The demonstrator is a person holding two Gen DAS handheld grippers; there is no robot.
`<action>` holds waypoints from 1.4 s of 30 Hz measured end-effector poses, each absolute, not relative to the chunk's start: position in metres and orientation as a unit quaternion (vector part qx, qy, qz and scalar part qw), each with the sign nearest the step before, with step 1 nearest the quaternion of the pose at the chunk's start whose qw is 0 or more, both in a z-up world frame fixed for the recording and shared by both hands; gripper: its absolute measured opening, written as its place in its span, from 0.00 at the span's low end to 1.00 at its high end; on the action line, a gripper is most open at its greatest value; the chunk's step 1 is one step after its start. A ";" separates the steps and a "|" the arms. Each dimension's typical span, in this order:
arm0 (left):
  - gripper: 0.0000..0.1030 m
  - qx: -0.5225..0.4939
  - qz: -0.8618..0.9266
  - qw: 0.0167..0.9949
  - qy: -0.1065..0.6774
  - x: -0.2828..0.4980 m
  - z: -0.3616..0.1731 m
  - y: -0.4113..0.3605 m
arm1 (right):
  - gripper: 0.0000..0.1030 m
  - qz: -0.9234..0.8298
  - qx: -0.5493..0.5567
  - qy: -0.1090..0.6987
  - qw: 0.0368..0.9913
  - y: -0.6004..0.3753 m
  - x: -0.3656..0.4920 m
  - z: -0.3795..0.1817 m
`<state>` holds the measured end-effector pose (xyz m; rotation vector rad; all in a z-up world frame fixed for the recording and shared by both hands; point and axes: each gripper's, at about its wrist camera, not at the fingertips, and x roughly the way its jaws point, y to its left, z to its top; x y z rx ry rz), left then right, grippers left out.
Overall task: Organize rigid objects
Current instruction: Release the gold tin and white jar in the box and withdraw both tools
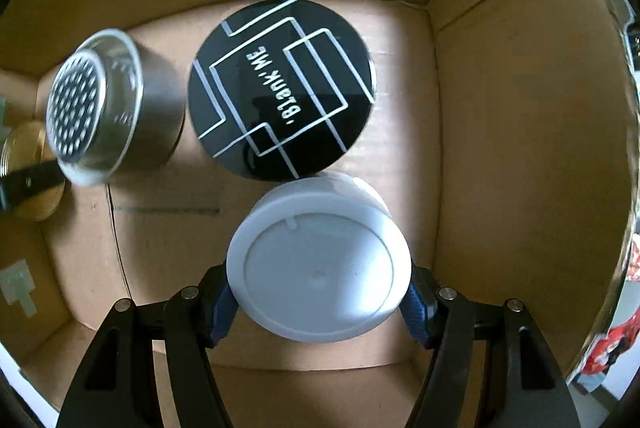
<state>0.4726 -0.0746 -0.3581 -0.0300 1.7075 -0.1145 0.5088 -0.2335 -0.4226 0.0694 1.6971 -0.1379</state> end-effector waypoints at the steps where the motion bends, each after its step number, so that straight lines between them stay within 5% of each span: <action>1: 0.24 -0.017 -0.051 0.654 0.754 0.474 -0.357 -0.072 | 0.68 -0.060 0.031 0.750 0.658 -0.236 0.512 -0.422; 11: 0.43 -0.044 -0.049 0.670 0.739 0.451 -0.323 -0.067 | 0.75 -0.049 0.051 0.742 0.666 -0.256 0.471 -0.405; 20: 0.85 -0.024 -0.049 0.713 0.699 0.413 -0.272 -0.066 | 0.98 -0.026 0.057 0.706 0.706 -0.242 0.436 -0.332; 42: 0.88 0.001 -0.033 0.819 0.573 0.278 -0.146 -0.061 | 1.00 -0.022 0.052 0.592 0.804 -0.240 0.337 -0.210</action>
